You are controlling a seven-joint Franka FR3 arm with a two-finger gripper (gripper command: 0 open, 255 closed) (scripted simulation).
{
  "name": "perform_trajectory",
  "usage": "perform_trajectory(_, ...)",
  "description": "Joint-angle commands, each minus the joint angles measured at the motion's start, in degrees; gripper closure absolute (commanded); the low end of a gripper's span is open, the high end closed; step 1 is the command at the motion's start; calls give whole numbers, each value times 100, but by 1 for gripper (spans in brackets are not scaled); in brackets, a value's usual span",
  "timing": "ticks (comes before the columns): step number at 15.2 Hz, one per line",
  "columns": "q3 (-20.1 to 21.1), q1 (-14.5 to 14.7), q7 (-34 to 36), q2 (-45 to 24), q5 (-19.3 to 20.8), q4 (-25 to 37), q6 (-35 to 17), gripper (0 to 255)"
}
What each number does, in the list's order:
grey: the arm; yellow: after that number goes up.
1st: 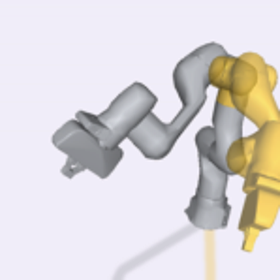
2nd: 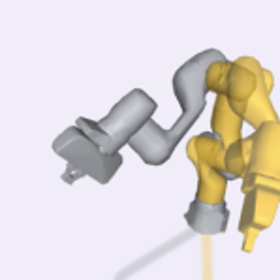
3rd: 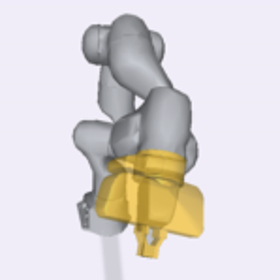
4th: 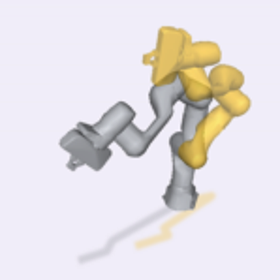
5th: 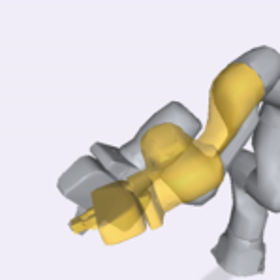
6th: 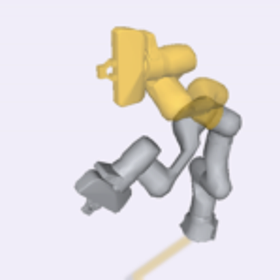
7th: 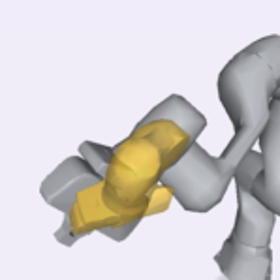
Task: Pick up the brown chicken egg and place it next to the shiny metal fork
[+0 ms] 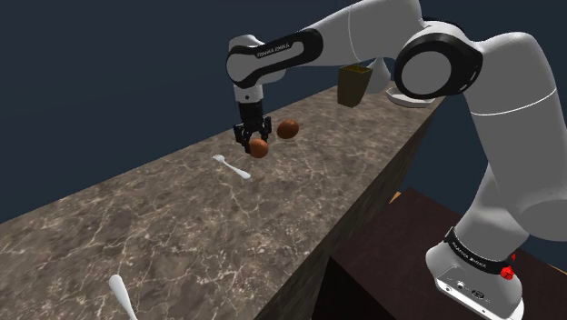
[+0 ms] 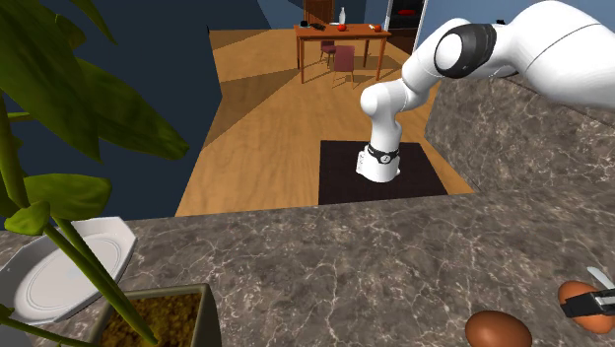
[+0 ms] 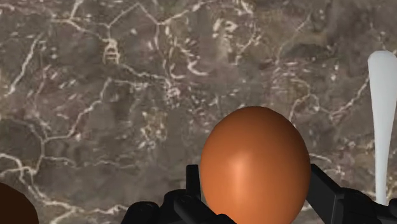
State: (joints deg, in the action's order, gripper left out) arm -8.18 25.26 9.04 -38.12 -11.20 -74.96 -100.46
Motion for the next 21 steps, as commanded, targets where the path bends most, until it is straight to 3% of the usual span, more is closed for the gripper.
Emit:
perform_trajectory(1, 0, -1, -2, -1, -1, -6, -11, 255)
perform_trajectory(5, 0, -1, -2, -1, -1, -6, -11, 255)
perform_trajectory(6, 0, -1, -2, -2, -1, -6, -11, 0)
perform_trajectory(11, 0, 0, -2, -1, -1, -6, -11, 0)
perform_trajectory(15, -10, -98, 53, -109, 19, 889, 773, 0)
perform_trajectory(21, -10, -98, 53, -109, 19, 889, 773, 0)
